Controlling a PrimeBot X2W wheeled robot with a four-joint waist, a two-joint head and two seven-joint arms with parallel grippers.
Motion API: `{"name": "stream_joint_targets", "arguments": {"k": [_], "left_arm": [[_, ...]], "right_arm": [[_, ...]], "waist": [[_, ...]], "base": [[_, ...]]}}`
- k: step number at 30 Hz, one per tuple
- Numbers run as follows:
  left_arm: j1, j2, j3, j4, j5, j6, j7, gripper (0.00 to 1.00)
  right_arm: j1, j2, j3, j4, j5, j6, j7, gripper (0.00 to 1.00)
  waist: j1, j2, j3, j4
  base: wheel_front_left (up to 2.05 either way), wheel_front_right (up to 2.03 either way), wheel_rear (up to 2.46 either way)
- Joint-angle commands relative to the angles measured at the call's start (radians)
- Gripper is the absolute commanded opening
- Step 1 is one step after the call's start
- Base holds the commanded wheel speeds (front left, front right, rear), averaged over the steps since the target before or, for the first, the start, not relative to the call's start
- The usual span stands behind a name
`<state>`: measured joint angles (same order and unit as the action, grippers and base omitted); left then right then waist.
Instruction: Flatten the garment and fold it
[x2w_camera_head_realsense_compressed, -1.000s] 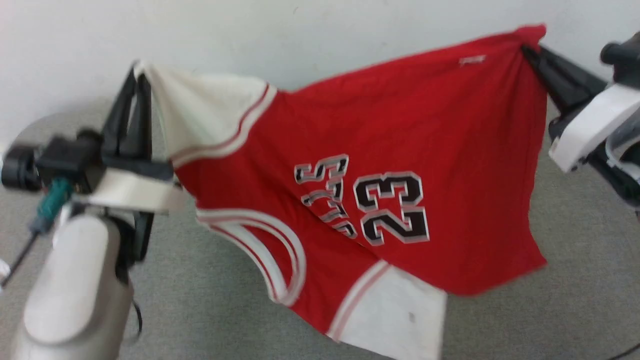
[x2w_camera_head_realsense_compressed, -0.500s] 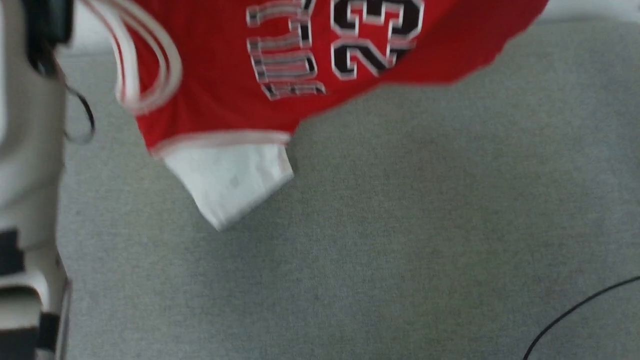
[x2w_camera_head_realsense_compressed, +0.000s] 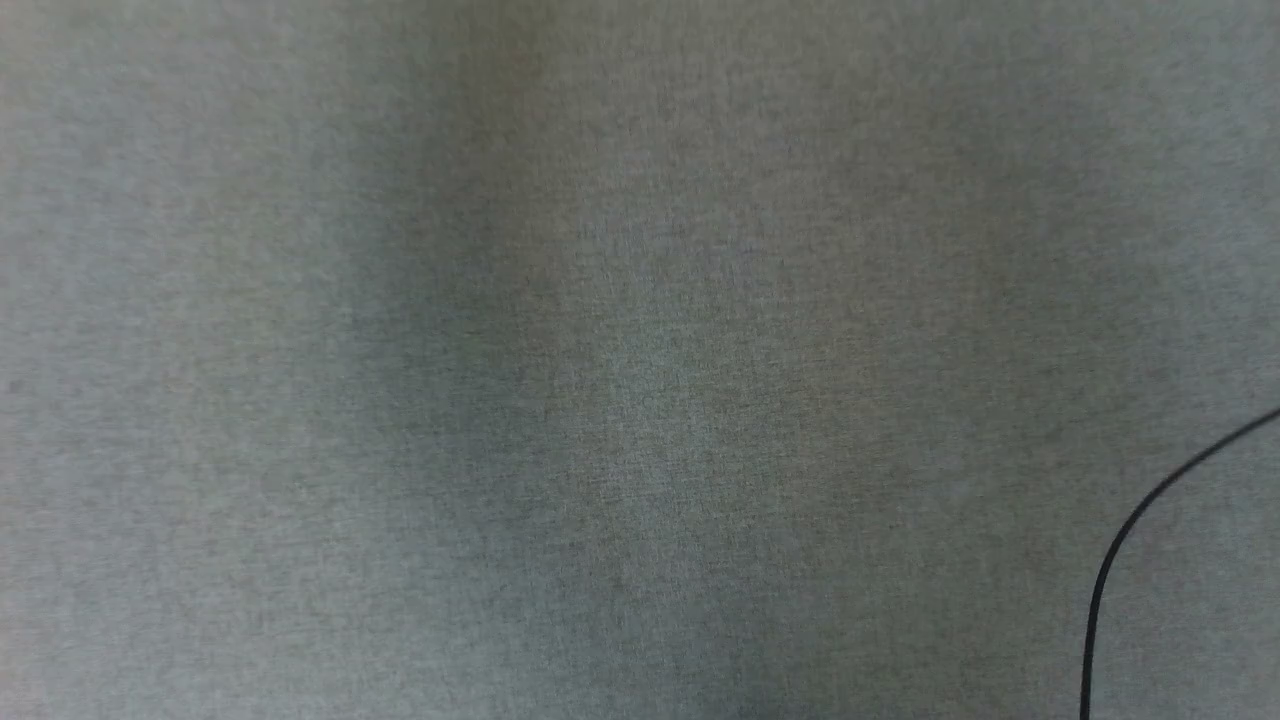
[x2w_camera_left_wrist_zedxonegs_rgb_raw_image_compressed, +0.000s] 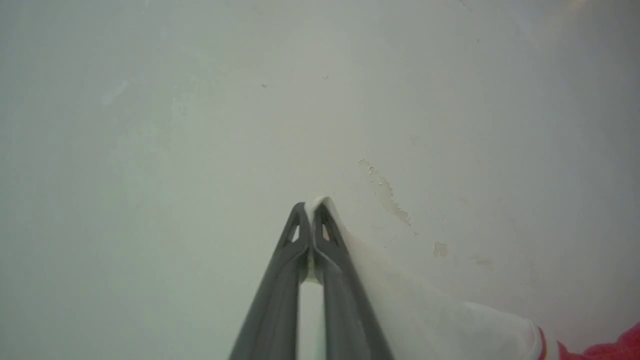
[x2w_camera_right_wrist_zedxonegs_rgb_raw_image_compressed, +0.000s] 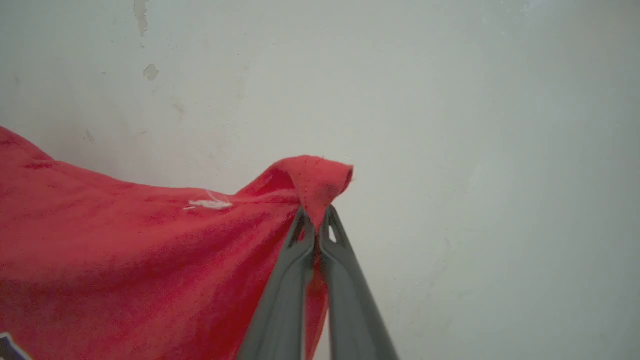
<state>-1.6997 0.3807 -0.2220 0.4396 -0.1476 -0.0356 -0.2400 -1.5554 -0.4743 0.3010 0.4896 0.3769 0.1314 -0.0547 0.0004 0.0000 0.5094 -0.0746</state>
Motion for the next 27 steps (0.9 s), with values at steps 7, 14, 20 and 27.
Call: {"name": "stream_joint_targets", "arguments": {"k": [7,14,20,27], "left_arm": [[-0.043,0.028,0.013,0.089,0.001,-0.017,-0.019,0.00],[0.125,0.017,0.049,0.067,-0.034,-0.014,-0.021,0.00],[0.463,-0.003,0.097,-0.033,-0.067,-0.025,-0.022,0.00],[0.943,-0.034,0.176,-0.163,-0.094,-0.027,-0.022,0.00]], "right_arm": [[-0.071,0.020,0.041,0.094,-0.007,-0.001,-0.032,0.00],[0.050,0.024,0.155,0.170,0.024,-0.001,-0.091,0.00],[0.239,0.030,0.297,0.205,0.076,-0.001,-0.146,0.00],[0.496,0.000,0.427,0.183,0.159,-0.001,-0.183,0.00]], "waist": [[-0.0004,0.0000,0.065,-0.007],[-0.0004,0.0000,0.016,0.011],[-0.0004,0.0000,-0.087,0.020],[-0.0004,0.0000,-0.220,0.037]], "base": [[0.00,0.00,0.00],[0.00,0.00,0.00],[0.00,0.00,0.00],[0.00,0.00,0.00]]}}
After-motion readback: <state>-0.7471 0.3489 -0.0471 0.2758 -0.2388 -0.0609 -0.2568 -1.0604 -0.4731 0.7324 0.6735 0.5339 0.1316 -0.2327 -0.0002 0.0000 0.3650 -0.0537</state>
